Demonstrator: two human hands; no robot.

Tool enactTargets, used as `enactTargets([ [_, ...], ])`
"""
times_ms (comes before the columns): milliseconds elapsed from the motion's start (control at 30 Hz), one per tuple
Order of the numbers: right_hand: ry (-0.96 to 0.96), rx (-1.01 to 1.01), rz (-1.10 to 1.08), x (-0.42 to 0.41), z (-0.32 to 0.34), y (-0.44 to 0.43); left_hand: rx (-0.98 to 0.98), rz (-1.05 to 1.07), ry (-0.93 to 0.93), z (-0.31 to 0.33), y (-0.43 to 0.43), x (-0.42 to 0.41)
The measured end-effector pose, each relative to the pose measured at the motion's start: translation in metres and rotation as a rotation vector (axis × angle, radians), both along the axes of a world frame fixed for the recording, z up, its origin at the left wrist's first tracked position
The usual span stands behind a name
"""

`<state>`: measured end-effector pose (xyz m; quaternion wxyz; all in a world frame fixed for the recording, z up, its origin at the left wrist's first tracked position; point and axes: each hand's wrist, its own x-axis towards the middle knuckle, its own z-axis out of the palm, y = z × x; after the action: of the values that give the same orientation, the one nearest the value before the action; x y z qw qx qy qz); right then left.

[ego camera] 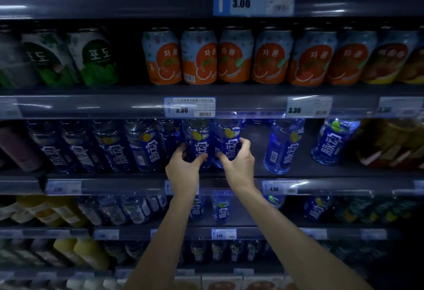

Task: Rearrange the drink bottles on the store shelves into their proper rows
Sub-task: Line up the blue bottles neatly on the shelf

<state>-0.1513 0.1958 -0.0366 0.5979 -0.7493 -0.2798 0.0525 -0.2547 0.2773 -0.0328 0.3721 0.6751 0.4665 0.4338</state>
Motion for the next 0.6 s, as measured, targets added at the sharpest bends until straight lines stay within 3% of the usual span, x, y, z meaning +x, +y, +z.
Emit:
enactTargets([
  [600, -0.105, -0.146, -0.207, 0.014, -0.001, -0.051, 0.036, -0.116, -0.025, -0.004, -0.048, 0.031],
])
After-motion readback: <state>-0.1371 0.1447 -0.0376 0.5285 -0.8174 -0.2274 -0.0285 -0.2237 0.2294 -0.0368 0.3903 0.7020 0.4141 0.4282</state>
